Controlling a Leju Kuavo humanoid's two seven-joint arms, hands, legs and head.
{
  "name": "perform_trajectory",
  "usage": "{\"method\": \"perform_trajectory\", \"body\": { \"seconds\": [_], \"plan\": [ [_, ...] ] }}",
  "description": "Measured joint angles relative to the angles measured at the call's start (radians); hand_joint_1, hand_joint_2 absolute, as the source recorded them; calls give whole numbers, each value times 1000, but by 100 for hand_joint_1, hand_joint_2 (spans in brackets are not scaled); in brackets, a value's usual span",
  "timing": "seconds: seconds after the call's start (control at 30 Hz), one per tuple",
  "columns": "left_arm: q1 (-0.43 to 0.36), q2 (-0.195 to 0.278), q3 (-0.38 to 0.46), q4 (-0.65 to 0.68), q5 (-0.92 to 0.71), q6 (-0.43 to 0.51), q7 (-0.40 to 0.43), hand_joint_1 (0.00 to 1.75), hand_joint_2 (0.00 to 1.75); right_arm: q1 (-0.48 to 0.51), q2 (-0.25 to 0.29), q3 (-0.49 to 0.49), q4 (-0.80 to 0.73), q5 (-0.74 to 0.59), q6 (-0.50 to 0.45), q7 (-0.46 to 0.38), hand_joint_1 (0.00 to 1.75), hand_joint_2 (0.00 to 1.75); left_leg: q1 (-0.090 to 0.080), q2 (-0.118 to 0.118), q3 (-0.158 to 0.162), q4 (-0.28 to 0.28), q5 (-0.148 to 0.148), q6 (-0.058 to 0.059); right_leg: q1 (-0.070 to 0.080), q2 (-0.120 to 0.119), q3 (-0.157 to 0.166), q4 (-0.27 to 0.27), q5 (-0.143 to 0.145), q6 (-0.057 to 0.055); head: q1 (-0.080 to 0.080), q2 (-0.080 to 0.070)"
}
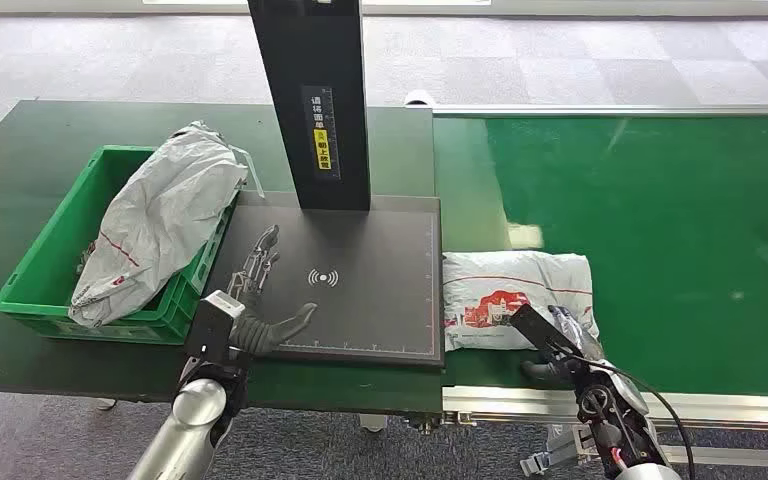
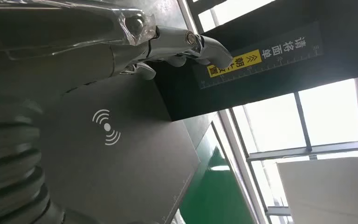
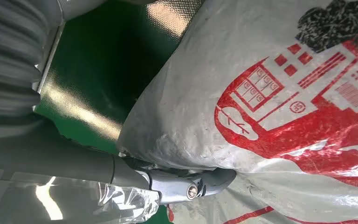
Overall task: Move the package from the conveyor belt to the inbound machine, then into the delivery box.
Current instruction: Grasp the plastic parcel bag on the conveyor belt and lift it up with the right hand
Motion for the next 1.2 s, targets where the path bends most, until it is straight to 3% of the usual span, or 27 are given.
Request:
{"method": "perform_trajectory", "body": {
  "seconds": [0.1, 0.13, 0.27, 0.4, 0.57, 0.7, 0.9, 1.03, 1.1, 1.2],
  "plan": [
    [1, 0, 0, 0, 0, 0, 3, 0, 175, -12, -3, 8, 17, 5, 10, -4, 140, 175, 0, 0, 2, 0, 0, 0, 0, 0, 2, 0, 0, 0, 0, 0],
    [1, 0, 0, 0, 0, 1, 4, 0, 175, -17, -4, 12, 25, 6, 13, -7, 140, 175, 0, 0, 3, 0, 0, 0, 0, 0, 3, -1, 0, 0, 0, 0],
    [3, 0, 0, 0, 0, 1, 5, 0, 175, -37, -12, 22, 46, 9, 18, -16, 173, 175, 0, 0, 5, 1, 0, 0, 0, 0, 6, -1, 1, 1, 0, 0],
    [13, 0, 0, -9, 0, 4, 6, 0, 175, -46, -15, 36, 51, 31, -8, -34, 175, 175, 0, 0, 5, 1, 0, 0, 0, 0, 6, -1, 1, 1, 0, 0],
    [57, 4, 10, -57, 1, 14, 6, 0, 175, -29, -9, 60, 40, 57, -167, -80, 175, 175, 0, -2, -1, 1, 0, 0, 0, -1, 1, 0, 1, 1, 0, 0],
    [97, 10, 29, -106, 2, 16, 7, 0, 175, 12, 5, 55, -16, 6, -289, -132, 175, 175, 0, -3, -7, 1, 0, 0, 0, -1, -4, 0, 0, 2, 0, 0],
    [107, 15, 39, -125, 2, 8, -1, 0, 175, 75, 26, 17, -140, -87, -388, -255, 175, 175, 0, -3, -10, 1, 0, 0, 0, -1, -7, 0, 0, 2, 0, 0],
    [106, 16, 40, -125, 2, 3, -5, 0, 175, 102, 35, -7, -202, -122, -400, -288, 175, 175, 0, -3, -10, 1, 0, 0, 0, -1, -7, 0, 0, 2, 0, 0],
    [104, 17, 40, -125, 5, 1, -11, 0, 175, 114, 42, -25, -229, -206, -372, -343, 175, 175, 0, -3, -10, 1, 0, 0, 0, -1, -8, 0, 0, 2, 0, 0],
    [96, 17, 40, -119, 10, 0, -26, 0, 175, 141, 63, -70, -290, -473, -201, -466, 175, 175, 0, -3, -10, 1, 0, 0, 0, -1, -8, 0, 0, 2, 0, 0]
  ]
}}
